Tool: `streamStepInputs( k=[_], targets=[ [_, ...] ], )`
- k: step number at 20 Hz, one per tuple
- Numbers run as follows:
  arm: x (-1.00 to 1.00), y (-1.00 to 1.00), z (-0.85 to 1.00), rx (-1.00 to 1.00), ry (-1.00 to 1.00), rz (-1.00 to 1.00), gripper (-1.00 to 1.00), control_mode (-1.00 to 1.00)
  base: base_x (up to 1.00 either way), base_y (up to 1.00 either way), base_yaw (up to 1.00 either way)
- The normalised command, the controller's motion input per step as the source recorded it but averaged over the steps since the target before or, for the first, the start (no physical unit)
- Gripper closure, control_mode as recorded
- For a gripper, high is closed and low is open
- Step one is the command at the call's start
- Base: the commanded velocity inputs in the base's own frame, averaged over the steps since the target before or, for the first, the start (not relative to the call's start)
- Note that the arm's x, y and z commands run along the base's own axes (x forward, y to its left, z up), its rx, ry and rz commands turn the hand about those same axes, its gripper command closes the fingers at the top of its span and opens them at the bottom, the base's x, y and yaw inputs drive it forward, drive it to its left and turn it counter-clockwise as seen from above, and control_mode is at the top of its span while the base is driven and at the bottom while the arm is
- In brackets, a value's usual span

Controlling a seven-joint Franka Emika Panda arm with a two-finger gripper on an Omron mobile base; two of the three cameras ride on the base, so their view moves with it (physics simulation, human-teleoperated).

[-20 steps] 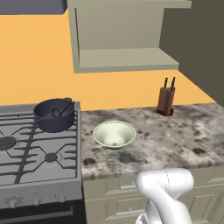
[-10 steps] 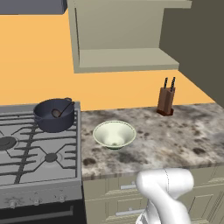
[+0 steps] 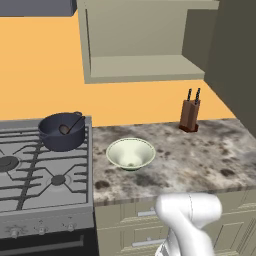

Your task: Open the cabinet and move the ladle to the pot. Then close the cabinet.

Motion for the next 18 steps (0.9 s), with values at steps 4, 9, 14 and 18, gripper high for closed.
streamStepInputs(
  k=[4,9,14,18],
  targets=[
    [0.02,0.95,0.12,0.00,-0.15,0.15,-1.00,-1.00,0.00,0.00,0.00],
    [0.03,1.00,0.20,0.00,-0.17,0.12,-1.00,-1.00,0.00,0.00,0.00],
    [0.19,0.99,0.22,0.00,-0.15,0.04,-1.00,-1.00,0.00,0.00,0.00],
    [0.52,0.94,0.06,0.00,-0.07,0.00,-1.00,-1.00,0.00,0.00,0.00]
  ],
)
